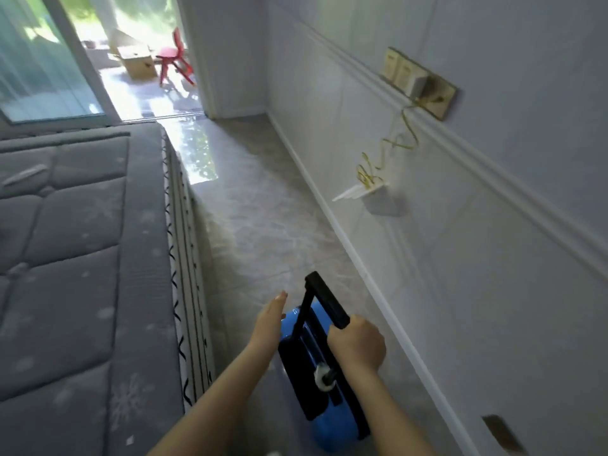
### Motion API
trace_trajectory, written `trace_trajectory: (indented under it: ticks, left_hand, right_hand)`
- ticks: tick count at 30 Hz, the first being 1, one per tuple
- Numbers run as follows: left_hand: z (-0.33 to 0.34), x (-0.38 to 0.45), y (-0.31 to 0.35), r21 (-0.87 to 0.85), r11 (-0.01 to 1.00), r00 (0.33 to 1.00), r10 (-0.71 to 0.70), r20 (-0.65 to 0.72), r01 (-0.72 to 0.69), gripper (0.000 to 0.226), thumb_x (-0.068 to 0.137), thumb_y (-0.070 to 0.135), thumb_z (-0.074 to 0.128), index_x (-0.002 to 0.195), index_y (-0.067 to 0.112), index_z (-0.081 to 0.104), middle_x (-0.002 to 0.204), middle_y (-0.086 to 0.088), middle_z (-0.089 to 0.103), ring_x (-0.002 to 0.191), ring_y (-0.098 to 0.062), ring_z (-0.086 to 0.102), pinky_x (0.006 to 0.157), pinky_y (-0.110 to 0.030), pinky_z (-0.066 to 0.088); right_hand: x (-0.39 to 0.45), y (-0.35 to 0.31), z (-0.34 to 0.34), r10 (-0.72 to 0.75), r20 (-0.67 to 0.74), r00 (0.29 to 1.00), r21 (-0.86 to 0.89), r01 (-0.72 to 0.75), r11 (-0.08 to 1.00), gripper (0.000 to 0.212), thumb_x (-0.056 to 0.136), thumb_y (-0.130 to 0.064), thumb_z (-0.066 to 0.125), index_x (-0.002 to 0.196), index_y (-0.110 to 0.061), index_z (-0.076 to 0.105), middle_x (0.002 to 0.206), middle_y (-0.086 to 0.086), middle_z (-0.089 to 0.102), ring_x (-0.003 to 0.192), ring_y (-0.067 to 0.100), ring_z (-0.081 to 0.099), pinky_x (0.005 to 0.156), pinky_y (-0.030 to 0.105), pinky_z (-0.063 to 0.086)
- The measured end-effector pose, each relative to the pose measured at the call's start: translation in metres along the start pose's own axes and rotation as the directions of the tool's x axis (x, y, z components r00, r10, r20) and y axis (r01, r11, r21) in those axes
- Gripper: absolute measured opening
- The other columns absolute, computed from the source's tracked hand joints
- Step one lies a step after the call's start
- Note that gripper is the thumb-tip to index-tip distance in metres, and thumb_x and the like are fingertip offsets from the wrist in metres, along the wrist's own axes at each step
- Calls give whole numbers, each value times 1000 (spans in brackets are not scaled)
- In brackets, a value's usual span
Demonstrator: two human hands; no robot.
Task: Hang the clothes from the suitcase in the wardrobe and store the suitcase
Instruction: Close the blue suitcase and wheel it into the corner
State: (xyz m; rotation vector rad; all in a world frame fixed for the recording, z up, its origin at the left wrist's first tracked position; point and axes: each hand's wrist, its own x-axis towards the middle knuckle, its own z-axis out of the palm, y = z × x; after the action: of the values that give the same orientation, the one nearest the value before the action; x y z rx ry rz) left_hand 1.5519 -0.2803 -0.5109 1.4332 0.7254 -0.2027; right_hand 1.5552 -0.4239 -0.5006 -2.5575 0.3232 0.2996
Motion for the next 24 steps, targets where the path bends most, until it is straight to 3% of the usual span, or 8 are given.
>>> trace_trajectory:
  ticks: [3,7,10,13,16,20,24]
  left_hand:
    - [-39,56,28,-42,999,999,-1,-37,-1,47,99,40,34,130,10,51,138,-6,49,112,-22,49,96,-38,35]
    - [-72,126,71,-84,996,999,-30,-25,28,45,100,34,33,121,2,56,123,-13,58,98,-22,51,83,-31,37]
    - [-89,173,107,-100,994,999,-34,3,34,43,100,31,33,123,1,55,116,-10,58,98,-19,52,71,-25,41]
    - [-105,218,135,-97,995,999,-25,-21,23,41,99,31,35,122,5,57,117,-7,59,98,-17,53,79,-28,39]
    - [-125,258,163,-77,996,998,-53,-34,50,40,98,37,34,115,11,59,109,-2,61,92,-16,56,73,-28,41]
    - [-159,324,202,-30,992,987,-126,-95,123,41,98,42,32,108,16,60,109,-3,65,96,-22,60,81,-35,40]
    - [-181,392,264,-20,991,977,-136,-164,135,43,98,42,29,110,14,59,112,-6,64,97,-25,58,72,-31,39]
  right_hand:
    - [55,-51,16,-8,-13,1000,-7,8,1000,18,81,-23,53,65,-15,50,57,-3,49,50,16,46,41,21,25]
    - [127,-116,32,20,-22,1000,24,-19,1000,18,79,-22,54,64,-13,53,60,1,55,50,18,49,44,22,31]
    - [185,-168,42,16,-23,1000,-11,-16,1000,18,81,-24,53,72,-10,60,66,5,61,57,21,55,47,24,36]
    - [238,-217,52,-1,-7,1000,0,1,1000,19,83,-23,52,71,-9,59,66,6,60,56,21,54,48,24,38]
    - [290,-262,57,-18,-12,1000,-5,18,1000,23,85,-23,52,64,-14,53,63,4,58,55,20,53,48,24,39]
    - [373,-320,66,-40,-6,999,12,40,999,21,85,-25,52,73,-9,60,66,6,60,58,23,56,52,28,45]
    - [457,-376,71,-85,59,995,24,83,996,19,84,-20,52,74,-6,59,58,4,53,50,19,48,44,22,32]
